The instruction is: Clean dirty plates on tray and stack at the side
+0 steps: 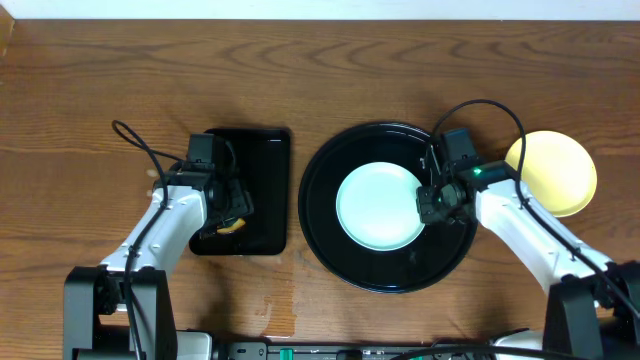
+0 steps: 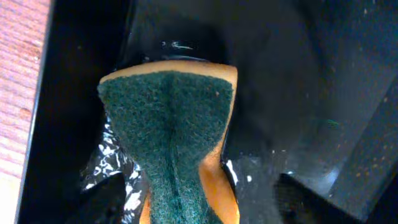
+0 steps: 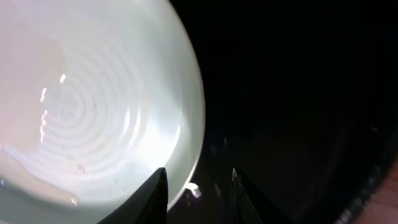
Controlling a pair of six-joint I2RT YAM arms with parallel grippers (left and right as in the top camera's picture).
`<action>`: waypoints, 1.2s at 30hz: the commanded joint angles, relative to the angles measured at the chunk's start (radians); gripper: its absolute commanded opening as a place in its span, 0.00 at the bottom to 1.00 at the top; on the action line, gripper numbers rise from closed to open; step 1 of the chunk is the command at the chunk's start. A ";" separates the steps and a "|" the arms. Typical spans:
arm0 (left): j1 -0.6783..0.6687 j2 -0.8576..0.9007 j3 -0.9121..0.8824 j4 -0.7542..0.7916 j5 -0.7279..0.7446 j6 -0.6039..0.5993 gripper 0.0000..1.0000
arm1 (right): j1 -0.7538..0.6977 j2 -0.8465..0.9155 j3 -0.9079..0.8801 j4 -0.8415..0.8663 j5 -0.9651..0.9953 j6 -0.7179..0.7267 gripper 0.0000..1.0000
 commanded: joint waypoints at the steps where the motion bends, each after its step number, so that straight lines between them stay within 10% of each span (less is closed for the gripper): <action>1: 0.002 0.002 -0.005 0.002 -0.001 0.012 0.79 | -0.020 0.056 -0.013 0.032 -0.069 0.029 0.30; 10: 0.002 0.002 -0.005 0.002 -0.001 0.011 0.81 | -0.036 0.123 -0.016 0.093 -0.051 0.054 0.02; 27: 0.002 0.002 -0.005 0.002 -0.001 0.011 0.82 | 0.136 -0.058 0.120 -0.016 0.462 -0.070 0.01; 36: 0.002 0.002 -0.005 0.002 -0.001 0.011 0.82 | 0.012 -0.031 0.081 -0.081 0.072 0.006 0.01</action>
